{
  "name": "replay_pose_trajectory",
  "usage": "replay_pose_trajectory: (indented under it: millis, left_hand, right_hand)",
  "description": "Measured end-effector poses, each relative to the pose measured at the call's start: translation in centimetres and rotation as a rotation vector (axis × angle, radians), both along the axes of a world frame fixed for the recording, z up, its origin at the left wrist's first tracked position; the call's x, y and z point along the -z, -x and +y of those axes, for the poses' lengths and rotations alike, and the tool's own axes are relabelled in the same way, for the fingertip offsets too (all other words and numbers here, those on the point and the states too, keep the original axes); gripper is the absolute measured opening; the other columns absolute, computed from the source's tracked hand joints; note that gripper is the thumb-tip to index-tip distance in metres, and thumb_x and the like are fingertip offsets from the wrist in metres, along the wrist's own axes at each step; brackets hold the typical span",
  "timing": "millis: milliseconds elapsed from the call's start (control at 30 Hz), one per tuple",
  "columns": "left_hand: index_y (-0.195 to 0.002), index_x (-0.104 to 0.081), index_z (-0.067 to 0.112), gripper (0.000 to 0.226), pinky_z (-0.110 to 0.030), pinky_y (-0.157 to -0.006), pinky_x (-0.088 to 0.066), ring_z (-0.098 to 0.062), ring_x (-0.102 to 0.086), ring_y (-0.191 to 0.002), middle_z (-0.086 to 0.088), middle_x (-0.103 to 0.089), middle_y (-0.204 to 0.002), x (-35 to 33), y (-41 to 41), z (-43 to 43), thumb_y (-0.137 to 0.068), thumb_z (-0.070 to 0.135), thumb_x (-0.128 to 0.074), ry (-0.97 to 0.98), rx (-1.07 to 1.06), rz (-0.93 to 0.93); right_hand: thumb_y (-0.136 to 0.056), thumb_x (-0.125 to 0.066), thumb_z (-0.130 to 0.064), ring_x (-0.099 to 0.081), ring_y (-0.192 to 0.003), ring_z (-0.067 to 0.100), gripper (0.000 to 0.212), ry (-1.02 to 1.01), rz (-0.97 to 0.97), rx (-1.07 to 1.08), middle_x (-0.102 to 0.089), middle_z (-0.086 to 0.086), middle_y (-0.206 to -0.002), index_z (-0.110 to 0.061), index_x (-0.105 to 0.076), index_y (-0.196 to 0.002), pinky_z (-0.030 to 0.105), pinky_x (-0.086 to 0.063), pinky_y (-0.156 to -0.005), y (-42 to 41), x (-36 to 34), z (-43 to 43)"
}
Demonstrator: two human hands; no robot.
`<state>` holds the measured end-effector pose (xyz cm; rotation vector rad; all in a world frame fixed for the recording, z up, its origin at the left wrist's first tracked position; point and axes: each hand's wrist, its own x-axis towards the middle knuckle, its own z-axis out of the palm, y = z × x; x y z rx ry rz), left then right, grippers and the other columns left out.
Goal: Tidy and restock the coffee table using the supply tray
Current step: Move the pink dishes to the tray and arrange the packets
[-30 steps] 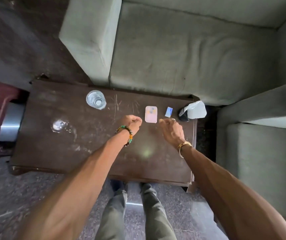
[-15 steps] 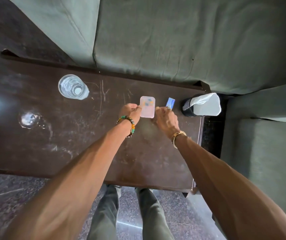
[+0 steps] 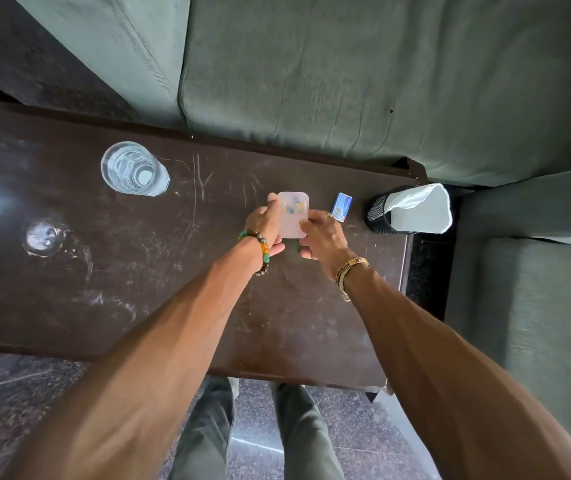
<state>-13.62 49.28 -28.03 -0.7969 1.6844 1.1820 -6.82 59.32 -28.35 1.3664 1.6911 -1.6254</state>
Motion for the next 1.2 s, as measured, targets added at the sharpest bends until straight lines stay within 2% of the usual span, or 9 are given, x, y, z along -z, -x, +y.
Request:
replay_pose_trajectory:
  millis: [133, 267, 467, 600, 767, 867, 967, 1100, 1200]
  left_hand:
    - [-0.120, -0.055, 0.015, 0.070, -0.039, -0.081, -0.053, -0.025, -0.063, -0.094, -0.009, -0.064, -0.114, -3.9, 0.7, -0.7, -0.088, 0.072, -0.033, -0.069, -0.113, -0.008]
    - [-0.132, -0.046, 0.014, 0.078, -0.041, -0.086, -0.050, -0.029, -0.060, -0.112, -0.010, -0.058, -0.128, -11.0, 2.0, -0.9, -0.085, 0.076, -0.034, -0.101, -0.151, 0.052]
    - [-0.091, -0.059, 0.021, 0.041, -0.035, -0.070, -0.053, -0.027, -0.063, -0.095, -0.011, -0.064, -0.112, -23.7, 4.0, -2.6, -0.079, 0.059, -0.065, -0.200, -0.199, 0.255]
    - [-0.103, -0.063, 0.014, 0.042, -0.040, -0.081, -0.052, -0.030, -0.062, -0.098, -0.011, -0.064, -0.107, -30.7, 4.8, -4.8, -0.074, 0.044, -0.071, -0.291, -0.301, 0.347]
    - [-0.075, -0.061, 0.012, 0.001, -0.040, -0.080, -0.054, -0.030, -0.062, -0.082, -0.011, -0.061, -0.085, -36.8, 3.5, -10.0, -0.075, 0.013, -0.061, -0.373, -0.428, 0.452]
    - [-0.078, -0.059, 0.007, 0.009, -0.039, -0.072, -0.055, -0.031, -0.061, -0.077, -0.015, -0.057, -0.084, -39.0, 1.5, -14.3, -0.074, 0.000, -0.054, -0.400, -0.520, 0.499]
    - [-0.090, -0.063, 0.005, 0.024, -0.051, -0.084, -0.054, -0.032, -0.060, -0.086, -0.017, -0.059, -0.088, -39.8, -0.8, -18.9, -0.073, -0.008, -0.052, -0.396, -0.598, 0.547]
    - [-0.116, -0.057, 0.004, 0.051, -0.040, -0.077, -0.056, -0.028, -0.061, -0.091, -0.019, -0.061, -0.104, -39.5, -3.9, -26.7, -0.072, -0.018, -0.048, -0.368, -0.676, 0.576]
    - [-0.124, -0.054, 0.004, 0.058, -0.034, -0.069, -0.056, -0.026, -0.062, -0.088, -0.020, -0.060, -0.112, -39.7, -6.7, -33.9, -0.073, -0.023, -0.048, -0.349, -0.740, 0.592]
  right_hand:
    - [-0.091, -0.055, -0.013, -0.061, -0.082, 0.025, 0.027, 0.095, 0.070, 0.113, -0.066, 0.012, -0.100, -0.012, -0.061, -0.117, 0.046, -0.058, -0.083, -0.2, -4.0, -0.1]
    - [-0.094, -0.052, -0.044, -0.065, -0.083, 0.025, 0.044, 0.157, 0.160, 0.169, -0.069, 0.013, -0.110, -0.011, -0.059, -0.121, 0.038, -0.055, -0.073, 1.5, -10.6, -0.5]
    - [-0.085, -0.058, -0.070, -0.072, -0.100, 0.032, 0.060, 0.069, 0.338, 0.098, -0.072, 0.013, -0.110, -0.014, -0.063, -0.105, 0.044, -0.061, -0.080, 4.9, -23.0, -1.0]
    - [-0.076, -0.073, -0.060, -0.072, -0.099, 0.033, 0.052, 0.064, 0.471, 0.052, -0.071, 0.012, -0.108, -0.015, -0.060, -0.099, 0.043, -0.063, -0.077, 6.7, -30.3, -2.4]
    - [-0.060, -0.078, -0.043, -0.068, -0.079, 0.028, 0.043, 0.035, 0.604, -0.008, -0.072, 0.012, -0.088, -0.015, -0.057, -0.083, 0.042, -0.059, -0.075, 7.2, -36.3, -6.7]
    - [-0.059, -0.080, -0.029, -0.065, -0.074, 0.023, 0.033, 0.070, 0.649, -0.072, -0.072, 0.012, -0.080, -0.014, -0.059, -0.080, 0.039, -0.058, -0.073, 5.7, -37.9, -11.0]
    - [-0.068, -0.081, -0.015, -0.065, -0.077, 0.023, 0.032, 0.127, 0.648, -0.162, -0.069, 0.011, -0.084, -0.004, -0.065, -0.094, 0.040, -0.059, -0.075, 4.4, -38.1, -15.6]
    - [-0.078, -0.075, -0.003, -0.067, -0.088, 0.028, 0.025, 0.183, 0.609, -0.274, -0.068, 0.017, -0.100, -0.011, -0.060, -0.095, 0.045, -0.060, -0.079, 2.9, -37.8, -23.3]
    - [-0.078, -0.076, -0.001, -0.069, -0.087, 0.027, 0.025, 0.160, 0.595, -0.371, -0.070, 0.013, -0.095, -0.012, -0.059, -0.093, 0.050, -0.060, -0.087, 1.1, -37.7, -30.5]
